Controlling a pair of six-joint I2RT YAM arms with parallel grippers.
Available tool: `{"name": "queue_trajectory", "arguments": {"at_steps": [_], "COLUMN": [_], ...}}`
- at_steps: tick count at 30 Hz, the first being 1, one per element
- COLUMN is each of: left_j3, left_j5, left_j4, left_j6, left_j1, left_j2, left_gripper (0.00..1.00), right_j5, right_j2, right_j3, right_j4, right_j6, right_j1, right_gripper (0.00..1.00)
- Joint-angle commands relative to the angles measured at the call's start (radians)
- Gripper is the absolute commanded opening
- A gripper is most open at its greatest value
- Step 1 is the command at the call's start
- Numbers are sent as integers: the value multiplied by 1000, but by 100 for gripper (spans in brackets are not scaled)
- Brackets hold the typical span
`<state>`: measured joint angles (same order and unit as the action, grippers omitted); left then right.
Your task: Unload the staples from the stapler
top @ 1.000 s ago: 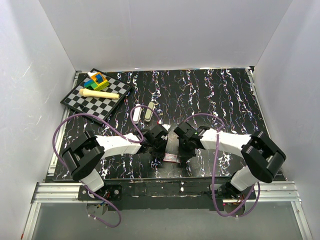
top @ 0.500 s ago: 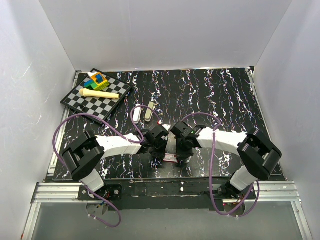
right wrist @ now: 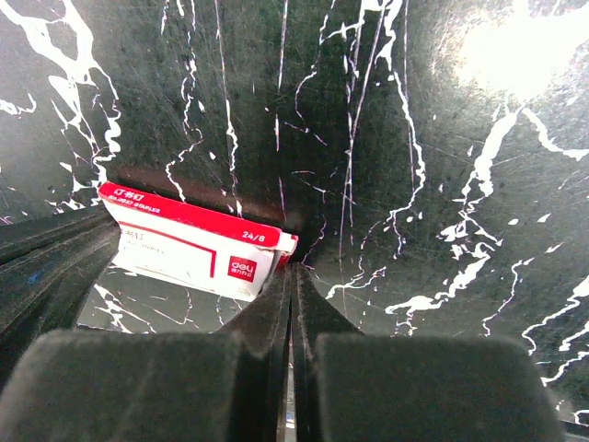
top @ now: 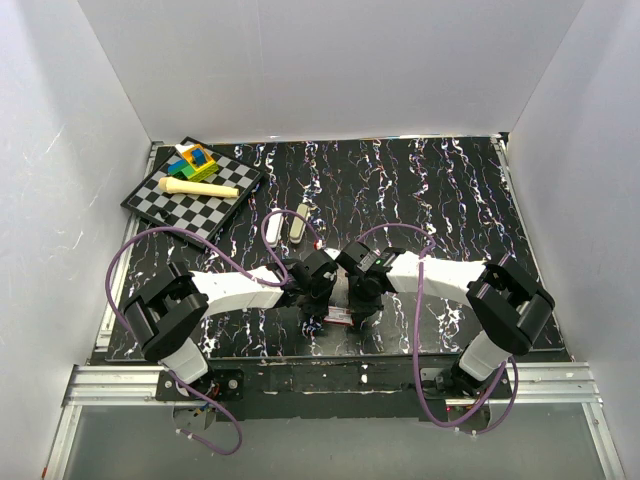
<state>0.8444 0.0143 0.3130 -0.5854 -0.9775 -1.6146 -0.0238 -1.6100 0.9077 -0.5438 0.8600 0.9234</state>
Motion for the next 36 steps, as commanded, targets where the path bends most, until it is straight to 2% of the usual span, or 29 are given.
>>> {"name": "queue_trajectory", "arguments": {"at_steps": [1,8,11,20,26,32,36], "left_j3": [5,1,8,45,50,82,108], "left_j5": [44,35,9,-92,-158,-246,-287], "left_j4": [-35,-31,-9,89,142,231,270], "left_j6": [-21,-22,-17,6,7,13,28], "left_j1": [-33,-36,-36,-36,-36,-35,-35], "left_j2": [-19,1,31,110,202,315,396], "left_gripper": [0,0,1,23,31,38,47], "right_j5": [16,-30,-83,-215,-292,-327,-353], "right_j2": [-53,-1,50,176,239,300,367], "right_j3": [23,0,-7,-15,-10,-7,-6], "right_j4": [248,219,171,21,-47,-77,-81], "right_j6": [28,17,2,-41,-72,-98,-137], "right_j1": [40,38,37,11,-3,-24,-29], "right_gripper": [1,2,11,34,43,48,52]}}
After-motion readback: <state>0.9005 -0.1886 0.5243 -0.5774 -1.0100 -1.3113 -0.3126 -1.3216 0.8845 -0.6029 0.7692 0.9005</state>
